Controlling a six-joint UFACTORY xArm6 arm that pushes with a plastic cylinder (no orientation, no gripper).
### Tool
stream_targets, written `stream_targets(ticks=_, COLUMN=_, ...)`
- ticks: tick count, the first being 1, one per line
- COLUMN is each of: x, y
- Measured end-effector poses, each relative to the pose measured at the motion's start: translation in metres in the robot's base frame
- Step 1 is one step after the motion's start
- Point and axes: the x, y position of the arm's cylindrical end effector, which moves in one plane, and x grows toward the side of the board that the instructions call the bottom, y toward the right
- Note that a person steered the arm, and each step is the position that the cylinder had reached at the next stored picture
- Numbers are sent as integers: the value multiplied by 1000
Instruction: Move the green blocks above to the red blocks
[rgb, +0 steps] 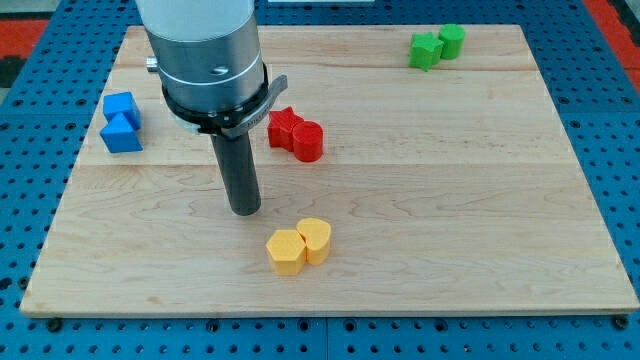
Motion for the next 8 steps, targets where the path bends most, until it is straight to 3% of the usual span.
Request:
stream_targets(ticks=1, x=-5, y=32)
stream_targets(ticks=2, x=-25, y=140)
stream_targets(ticks=3, x=-90, y=263)
stream_targets(ticks=4, x=-137, y=330)
stream_targets(ticks=7, x=-203, y=371)
stream_targets(ticks=8, x=-257, y=407)
